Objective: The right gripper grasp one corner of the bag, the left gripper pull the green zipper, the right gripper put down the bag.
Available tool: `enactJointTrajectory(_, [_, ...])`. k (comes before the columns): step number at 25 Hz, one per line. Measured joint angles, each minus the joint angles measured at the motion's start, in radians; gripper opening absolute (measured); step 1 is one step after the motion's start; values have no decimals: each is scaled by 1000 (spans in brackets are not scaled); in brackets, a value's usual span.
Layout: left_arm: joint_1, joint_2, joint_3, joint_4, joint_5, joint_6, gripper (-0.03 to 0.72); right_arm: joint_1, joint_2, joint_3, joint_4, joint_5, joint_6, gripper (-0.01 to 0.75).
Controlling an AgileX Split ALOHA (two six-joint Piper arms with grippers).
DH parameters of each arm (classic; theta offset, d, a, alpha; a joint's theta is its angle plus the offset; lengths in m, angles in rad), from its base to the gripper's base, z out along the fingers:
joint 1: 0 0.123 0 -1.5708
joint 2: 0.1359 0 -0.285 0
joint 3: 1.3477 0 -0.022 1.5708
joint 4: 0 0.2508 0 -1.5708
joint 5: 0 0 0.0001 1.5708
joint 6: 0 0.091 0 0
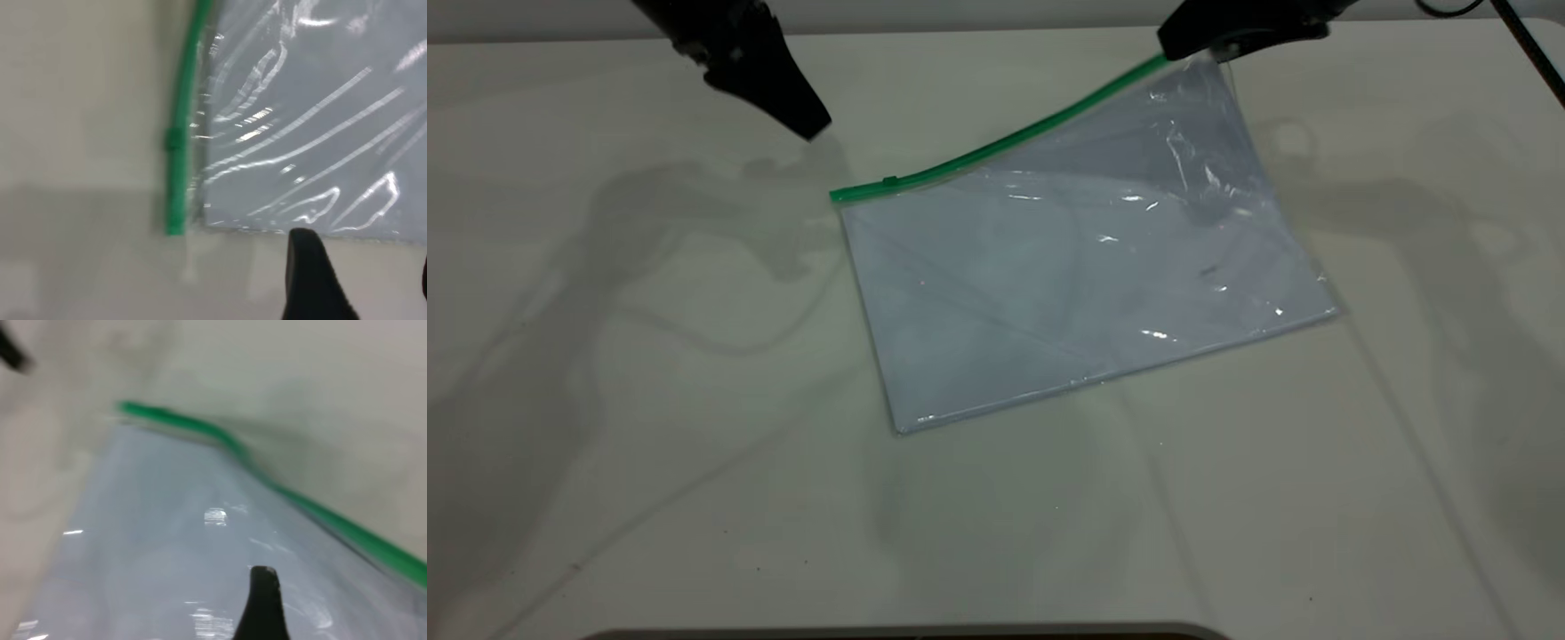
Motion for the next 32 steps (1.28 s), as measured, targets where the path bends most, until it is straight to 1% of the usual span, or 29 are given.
enactJointTrajectory(3, [0,-77,0,27,-40,-66,464,0,-72,0,-98,-82,90,679])
enactJointTrajectory(5, [0,-142,0,36,-51,-106,466,0,-139,0,-170,-95,154,655])
enactJointTrajectory(8, [0,-248,0,38,-47,-184,466,0,-254,0,-269,-76,263,613])
enactJointTrajectory(11, [0,-360,0,58,-33,-266,466,0,-370,0,-349,-21,368,596])
enactJointTrajectory(16, [0,-532,0,162,11,-448,466,0,-587,0,-498,87,502,596])
enactJointTrajectory(20, [0,-678,0,242,90,-620,466,0,-765,0,-600,181,610,595])
enactJointTrajectory(23, [0,-782,0,317,174,-746,466,0,-879,0,-663,265,670,595])
enactJointTrajectory(27, [0,-899,0,409,177,-903,466,0,-1013,0,-728,366,746,593])
enactJointTrajectory(32, [0,-1034,33,475,177,-1069,466,0,-1183,52,-732,411,806,593])
